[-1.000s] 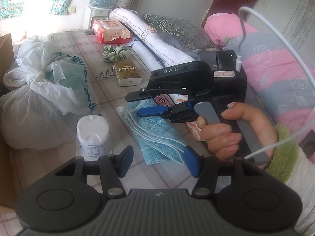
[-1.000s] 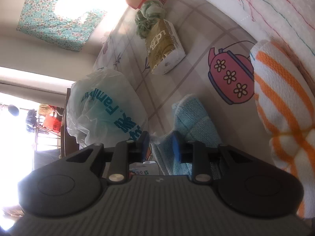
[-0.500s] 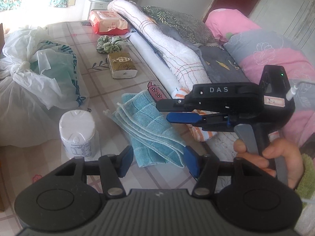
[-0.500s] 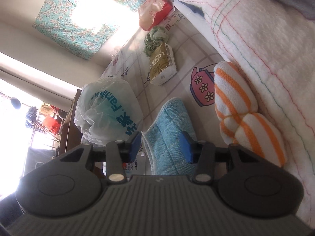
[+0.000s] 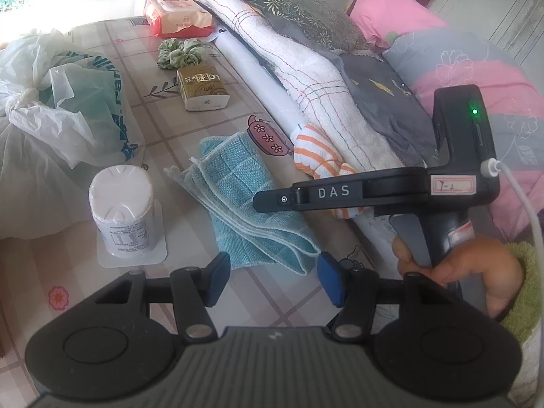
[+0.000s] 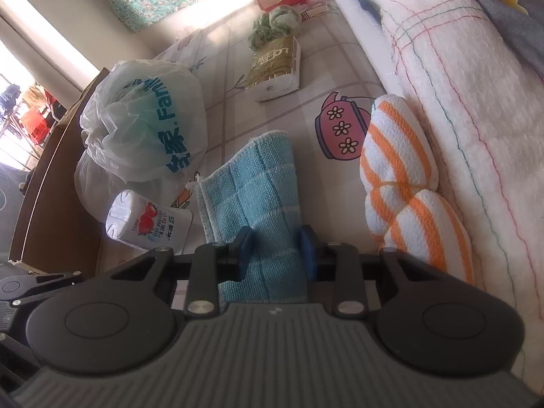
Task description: Organize soft objects
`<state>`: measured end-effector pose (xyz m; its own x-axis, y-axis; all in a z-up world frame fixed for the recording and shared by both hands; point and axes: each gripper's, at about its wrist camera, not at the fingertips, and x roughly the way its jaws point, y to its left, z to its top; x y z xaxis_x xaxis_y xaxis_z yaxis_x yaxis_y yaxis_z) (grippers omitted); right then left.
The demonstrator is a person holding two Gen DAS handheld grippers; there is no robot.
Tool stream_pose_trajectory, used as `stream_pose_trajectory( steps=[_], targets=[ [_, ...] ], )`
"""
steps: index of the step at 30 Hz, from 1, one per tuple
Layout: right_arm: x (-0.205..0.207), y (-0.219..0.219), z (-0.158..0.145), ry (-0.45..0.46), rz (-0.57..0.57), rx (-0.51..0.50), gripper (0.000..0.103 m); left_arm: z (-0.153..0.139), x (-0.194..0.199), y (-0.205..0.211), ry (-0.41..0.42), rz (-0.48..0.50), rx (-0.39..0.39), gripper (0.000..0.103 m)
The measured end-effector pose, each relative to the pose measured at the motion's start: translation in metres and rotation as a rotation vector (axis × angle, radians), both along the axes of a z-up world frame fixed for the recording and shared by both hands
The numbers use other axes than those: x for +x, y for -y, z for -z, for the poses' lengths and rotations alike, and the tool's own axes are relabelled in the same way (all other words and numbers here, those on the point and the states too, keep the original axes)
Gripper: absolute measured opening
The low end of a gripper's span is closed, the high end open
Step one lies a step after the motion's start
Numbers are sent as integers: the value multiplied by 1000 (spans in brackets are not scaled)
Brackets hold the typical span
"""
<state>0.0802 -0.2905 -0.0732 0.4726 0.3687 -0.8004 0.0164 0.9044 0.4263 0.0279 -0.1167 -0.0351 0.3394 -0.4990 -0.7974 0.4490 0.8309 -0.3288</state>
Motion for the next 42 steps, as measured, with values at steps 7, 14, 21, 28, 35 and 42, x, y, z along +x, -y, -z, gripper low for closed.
stream_pose_trajectory(
  steps=[7,14,21,28,35,42],
  targets=[
    [-20,5,-1,-13,-21,25,26,2,-6,-6,-8,-20,4,58],
    [-42,18,4,-41,35,120,26,14,5,1,-58,-27,26,57],
    [-44,32,12,-72,97,231,26,31,15,13,-93,-15,47,56],
    [-46,40,22,-83,135,310,26,39,15,20,-87,-2,76,54],
    [-50,37,32,-96,151,389,26,40,18,20,-118,0,37,37],
    [-61,34,22,-73,181,427,16,21,6,22,-58,48,12,32]
  ],
)
